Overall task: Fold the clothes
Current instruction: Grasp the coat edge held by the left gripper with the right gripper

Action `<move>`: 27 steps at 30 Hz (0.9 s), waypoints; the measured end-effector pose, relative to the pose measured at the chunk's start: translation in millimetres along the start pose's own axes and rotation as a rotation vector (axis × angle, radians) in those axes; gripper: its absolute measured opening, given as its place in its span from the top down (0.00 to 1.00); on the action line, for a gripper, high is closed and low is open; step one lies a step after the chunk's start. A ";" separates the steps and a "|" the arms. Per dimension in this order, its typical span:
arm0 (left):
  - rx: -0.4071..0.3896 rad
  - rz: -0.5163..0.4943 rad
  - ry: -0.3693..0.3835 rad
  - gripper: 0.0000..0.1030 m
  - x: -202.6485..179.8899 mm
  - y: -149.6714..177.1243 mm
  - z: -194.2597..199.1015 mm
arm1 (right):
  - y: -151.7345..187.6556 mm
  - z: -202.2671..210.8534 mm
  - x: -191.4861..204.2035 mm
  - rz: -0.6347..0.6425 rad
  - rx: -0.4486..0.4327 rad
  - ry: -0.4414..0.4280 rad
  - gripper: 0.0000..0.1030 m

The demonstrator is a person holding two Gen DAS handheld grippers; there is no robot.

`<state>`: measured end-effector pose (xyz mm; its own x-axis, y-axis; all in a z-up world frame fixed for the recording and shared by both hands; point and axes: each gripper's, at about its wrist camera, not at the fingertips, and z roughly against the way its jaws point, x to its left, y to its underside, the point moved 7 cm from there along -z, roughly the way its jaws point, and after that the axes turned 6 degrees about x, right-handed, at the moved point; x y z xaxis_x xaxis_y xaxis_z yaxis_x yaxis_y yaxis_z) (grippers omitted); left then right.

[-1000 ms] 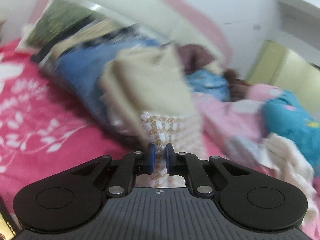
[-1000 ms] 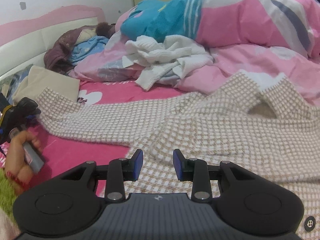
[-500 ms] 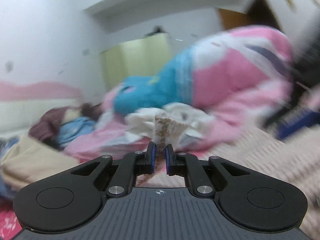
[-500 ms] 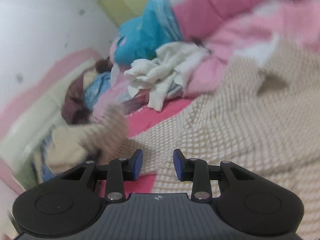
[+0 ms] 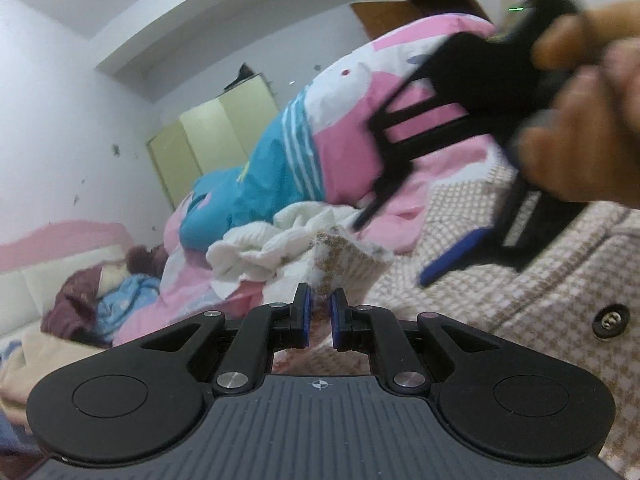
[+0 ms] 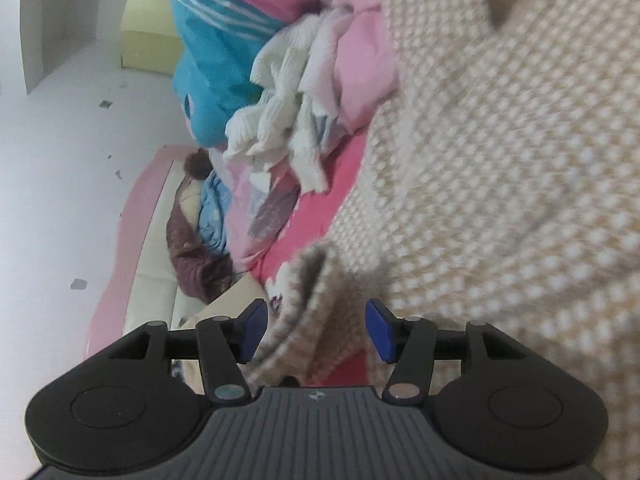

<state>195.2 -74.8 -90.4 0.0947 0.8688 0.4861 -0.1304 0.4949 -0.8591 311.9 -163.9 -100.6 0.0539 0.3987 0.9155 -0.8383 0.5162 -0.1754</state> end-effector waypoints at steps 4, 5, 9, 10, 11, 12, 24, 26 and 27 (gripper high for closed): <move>-0.039 -0.088 0.012 0.92 -14.8 -8.0 8.1 | 1.1 -7.3 18.3 0.114 0.040 0.043 0.81; -0.046 -0.105 0.013 0.92 -17.6 -11.2 10.0 | 0.1 -2.7 24.3 0.156 0.027 0.062 0.91; -0.109 -0.126 0.022 0.92 -25.6 -48.0 17.5 | -7.8 32.8 58.3 0.352 -0.060 0.137 0.92; -0.123 -0.118 0.034 0.92 -28.6 -59.5 17.9 | -10.2 45.8 67.7 0.411 -0.090 0.166 0.92; -0.141 -0.116 0.046 0.92 -33.8 -71.3 18.5 | -12.8 59.6 77.2 0.472 -0.121 0.200 0.92; -0.161 -0.121 0.061 0.92 -41.7 -83.7 19.2 | -15.7 74.6 85.9 0.536 -0.155 0.243 0.92; -0.287 -0.221 0.257 0.92 -166.6 -160.5 21.0 | -59.2 201.6 67.2 0.721 -0.334 0.593 0.92; -0.286 -0.231 0.279 0.92 -183.0 -164.9 18.0 | -66.5 211.0 53.5 0.710 -0.341 0.616 0.92; -0.284 -0.236 0.286 0.92 -189.1 -165.5 15.6 | -70.1 215.2 46.7 0.705 -0.344 0.627 0.92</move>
<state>183.5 -320.7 -37.6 0.3632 0.6732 0.6442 0.1991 0.6193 -0.7595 256.4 -344.6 32.4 -0.0354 0.9741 0.2234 -0.5921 0.1596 -0.7899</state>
